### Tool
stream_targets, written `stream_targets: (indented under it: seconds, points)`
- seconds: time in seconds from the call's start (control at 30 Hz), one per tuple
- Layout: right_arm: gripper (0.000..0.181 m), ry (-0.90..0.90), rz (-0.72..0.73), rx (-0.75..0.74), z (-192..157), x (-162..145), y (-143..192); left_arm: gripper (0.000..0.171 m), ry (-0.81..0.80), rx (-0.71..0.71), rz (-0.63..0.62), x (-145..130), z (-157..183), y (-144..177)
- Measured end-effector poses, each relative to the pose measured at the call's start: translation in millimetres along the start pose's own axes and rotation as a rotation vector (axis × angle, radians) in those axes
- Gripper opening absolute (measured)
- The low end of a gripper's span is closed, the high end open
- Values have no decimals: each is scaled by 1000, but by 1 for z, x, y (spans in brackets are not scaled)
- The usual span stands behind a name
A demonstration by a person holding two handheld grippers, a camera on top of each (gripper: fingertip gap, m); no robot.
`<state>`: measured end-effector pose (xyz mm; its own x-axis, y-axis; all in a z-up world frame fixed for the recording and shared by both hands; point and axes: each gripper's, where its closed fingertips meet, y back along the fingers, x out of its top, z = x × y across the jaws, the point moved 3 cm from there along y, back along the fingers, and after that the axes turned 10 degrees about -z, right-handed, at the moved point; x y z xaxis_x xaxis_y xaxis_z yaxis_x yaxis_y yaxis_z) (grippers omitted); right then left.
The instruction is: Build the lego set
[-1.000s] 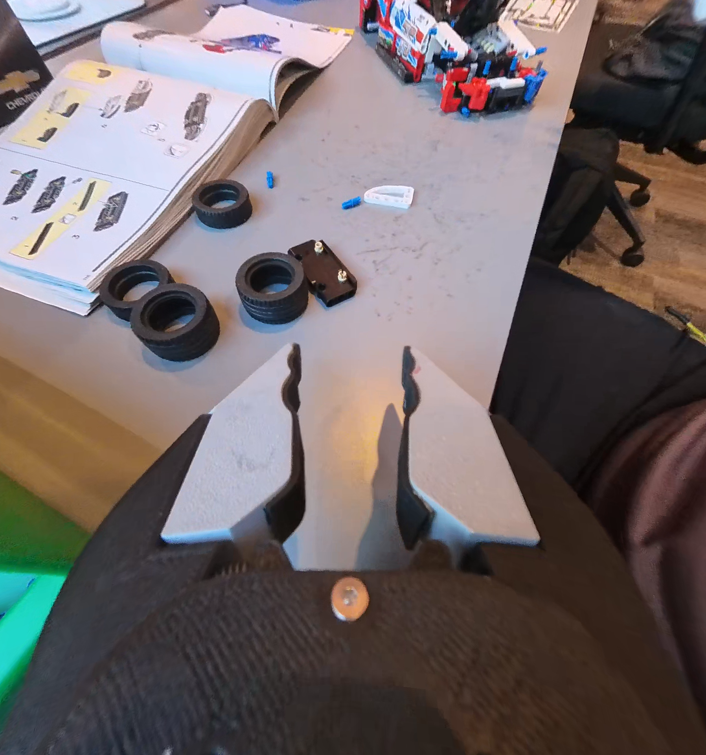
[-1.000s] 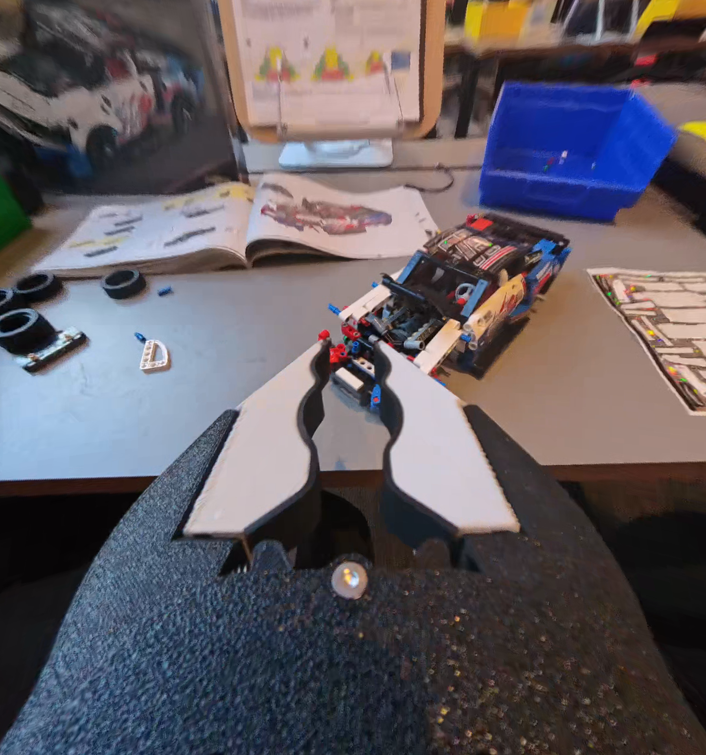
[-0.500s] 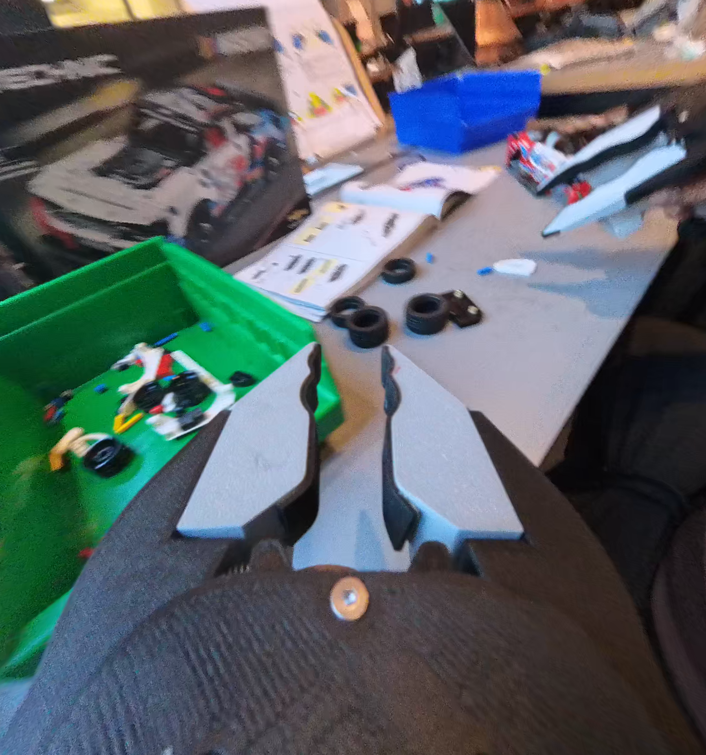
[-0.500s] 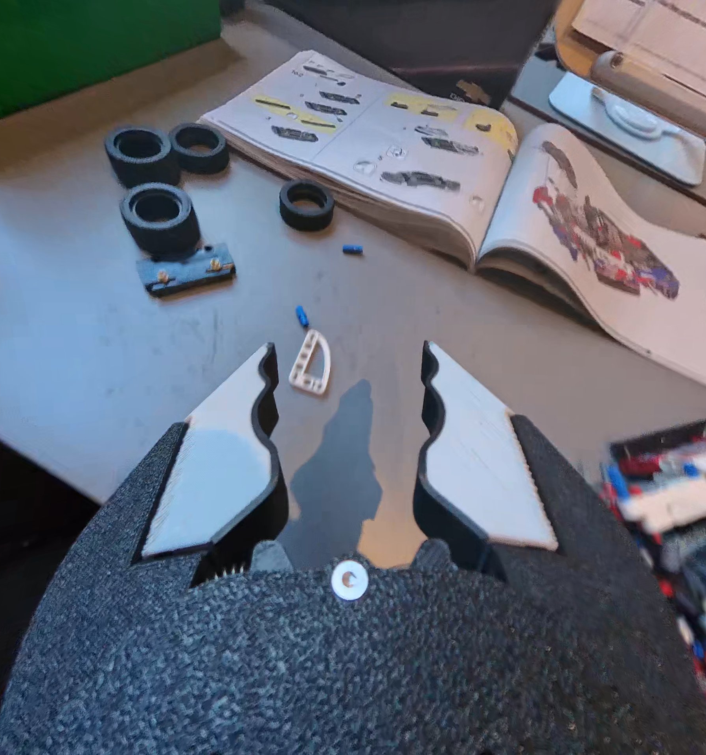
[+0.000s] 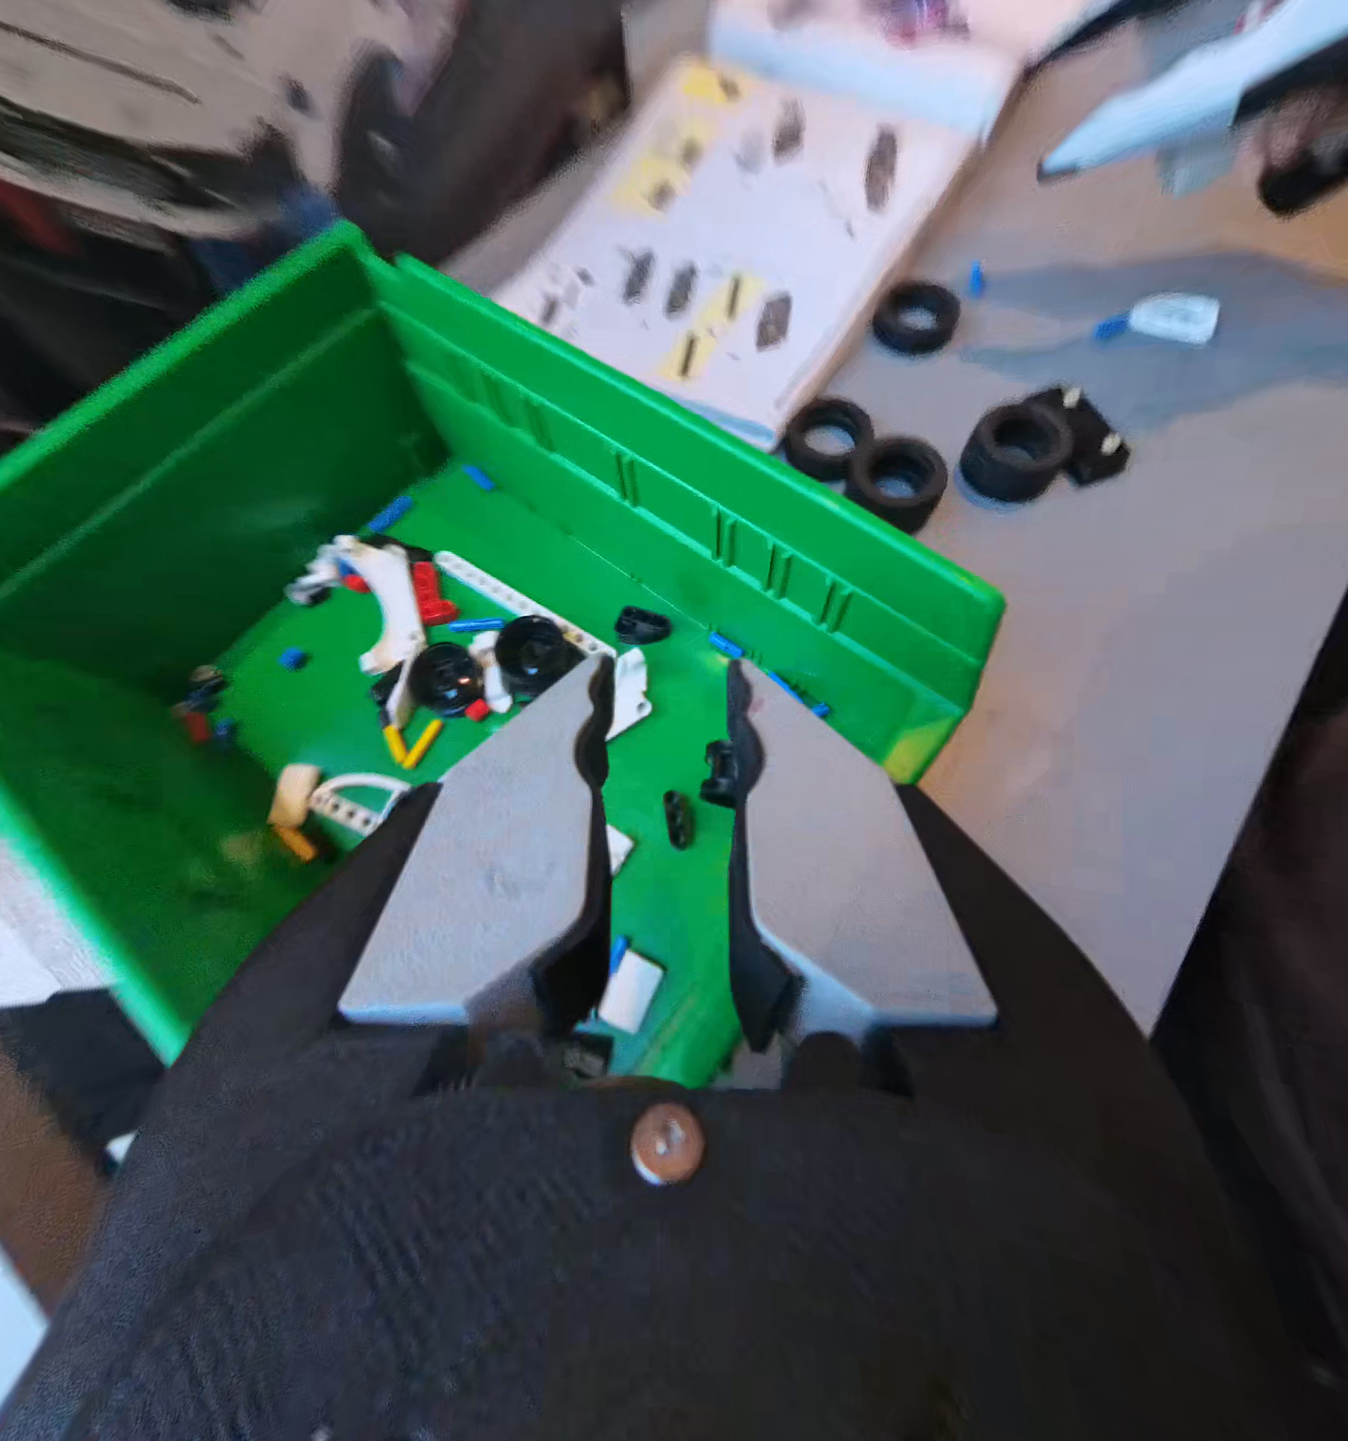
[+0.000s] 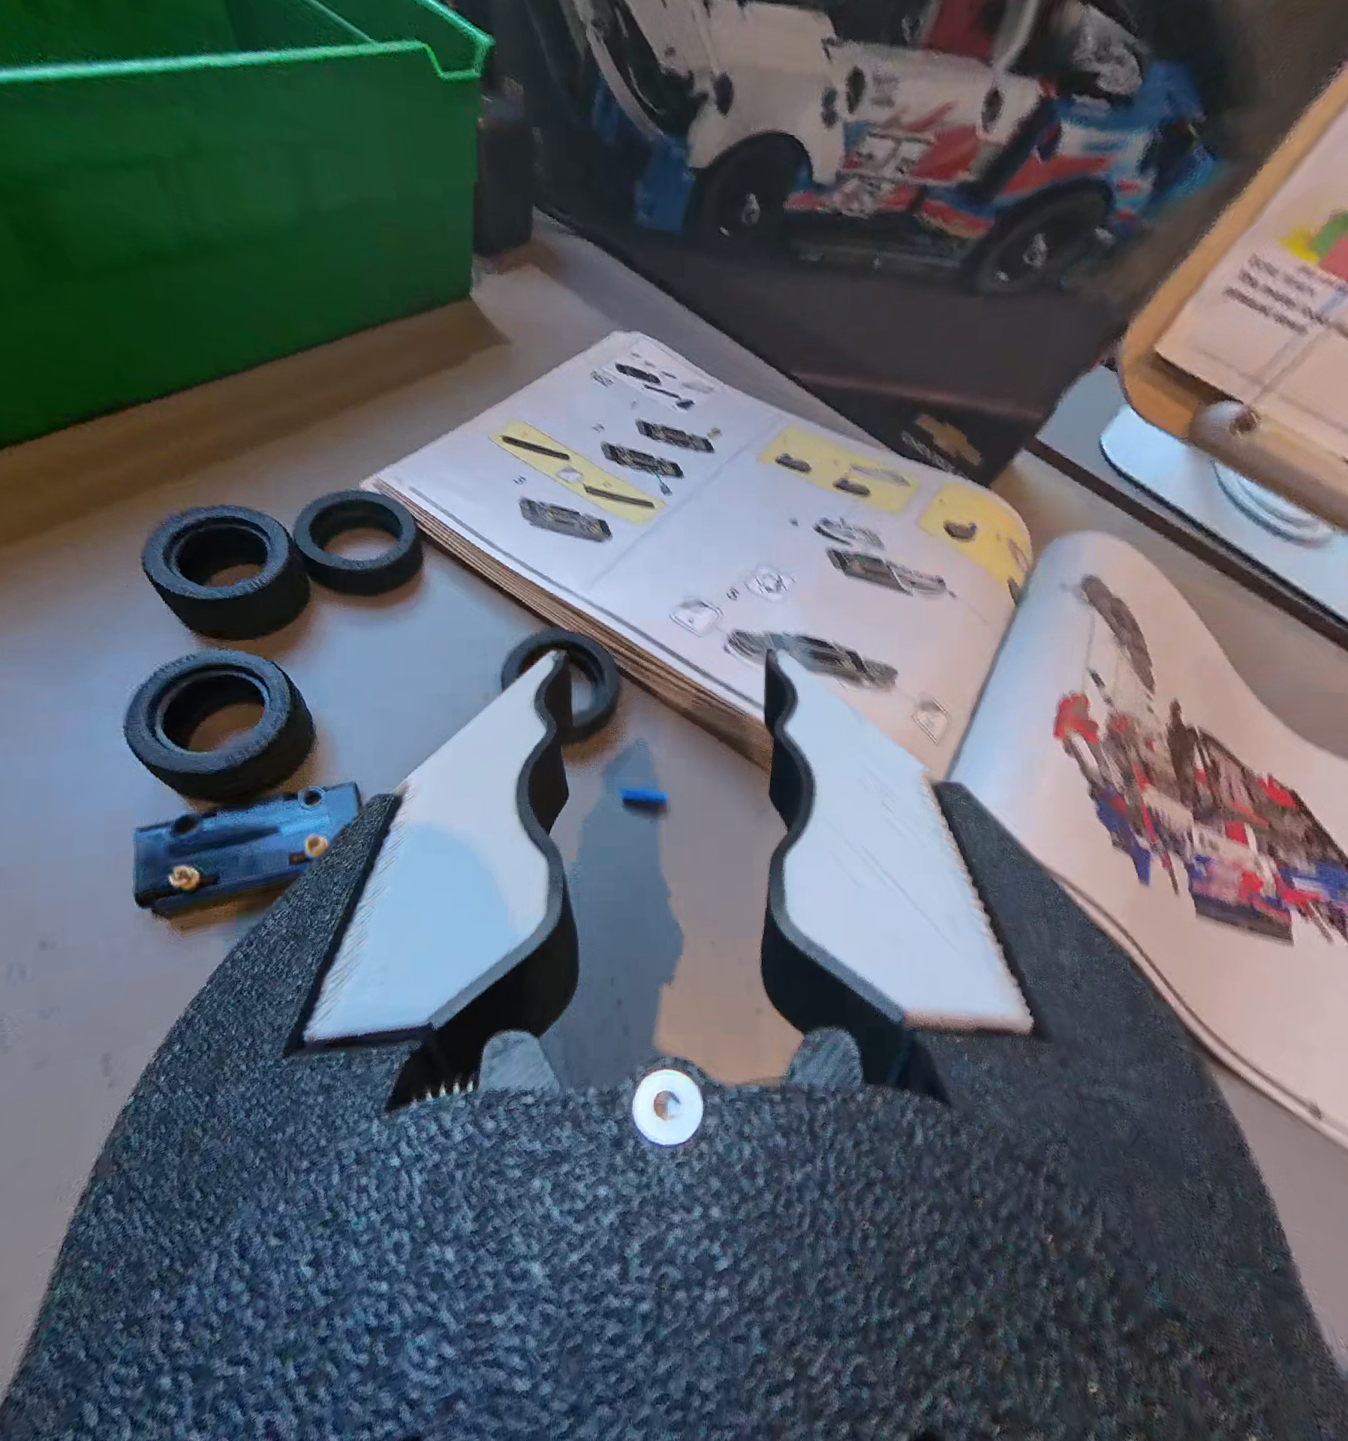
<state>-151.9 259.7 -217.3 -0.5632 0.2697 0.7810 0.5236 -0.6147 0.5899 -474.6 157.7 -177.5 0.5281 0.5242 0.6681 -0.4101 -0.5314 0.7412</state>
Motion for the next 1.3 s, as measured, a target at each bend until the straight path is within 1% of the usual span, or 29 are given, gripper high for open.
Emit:
stream_targets:
  seconds: [0.1,0.17,0.23,0.27,0.3,0.33,0.37,0.47,0.53,0.6,0.67,0.7,0.77,0.8,0.83,0.87,0.9,0.93,0.97,1.03,1.1,1.17,1.2,1.23,1.27,1.3]
  points:
    - [49,3,45,59,-9,10,-5,36,-76,-119,-211,10,-3,-51]
    - [49,-2,81,83,-11,14,-4,45,-118,-168,-334,6,-3,-81]
    - [49,0,114,90,-9,16,1,46,-163,-139,-468,-8,-10,-104]
    - [49,3,127,88,-8,16,3,45,-176,-116,-515,-14,-15,-113]
    - [49,7,139,87,-6,16,6,37,-164,-137,-523,-13,-14,-119]
    - [49,7,149,88,-5,16,9,29,-125,-185,-483,-6,-9,-121]
    - [48,5,157,91,-4,15,12,24,-118,-205,-500,-5,-8,-123]
    - [48,-12,174,100,0,10,20,24,-158,-179,-506,-6,-10,-126]
    - [46,-20,186,100,3,8,27,24,-133,-174,-526,-6,-10,-125]
    - [46,-25,202,92,6,7,35,24,-166,-118,-543,-8,-15,-122]
    - [45,-26,211,90,8,5,44,24,-181,-16,-520,0,-29,-105]
    - [45,-24,212,89,7,4,48,24,-157,35,-473,11,-38,-90]
    - [45,-27,213,85,6,1,56,24,-62,94,-309,43,-47,-51]
    - [45,-31,213,89,5,-1,60,24,-15,87,-213,60,-42,-30]
    - [45,-31,212,93,2,-4,63,23,14,52,-112,77,-27,-11]
    - [45,-29,207,90,0,-7,65,23,14,1,-17,93,-3,3]
    - [45,-25,202,82,-1,-10,67,23,-9,-53,52,105,28,11]
    - [45,-22,196,78,-3,-13,69,23,-34,-92,75,109,60,9]
    - [45,-19,192,77,-5,-15,71,23,-47,-114,68,109,90,0]
    - [45,-16,188,76,-8,-17,75,23,-47,-165,19,96,143,-34]
    - [43,-9,189,71,-10,-16,80,23,-25,-165,-77,73,174,-74]
    - [42,-4,190,63,-12,-15,85,23,-2,-120,-184,50,182,-107]
    - [42,-3,190,60,-12,-15,87,23,-17,-100,-237,37,183,-120]
    - [41,-2,190,55,-13,-16,89,23,-32,-52,-304,24,177,-132]
    - [41,-1,191,47,-14,-16,92,25,-37,-9,-330,15,171,-141]
    - [41,0,192,41,-14,-17,94,23,-7,-15,-251,21,169,-141]
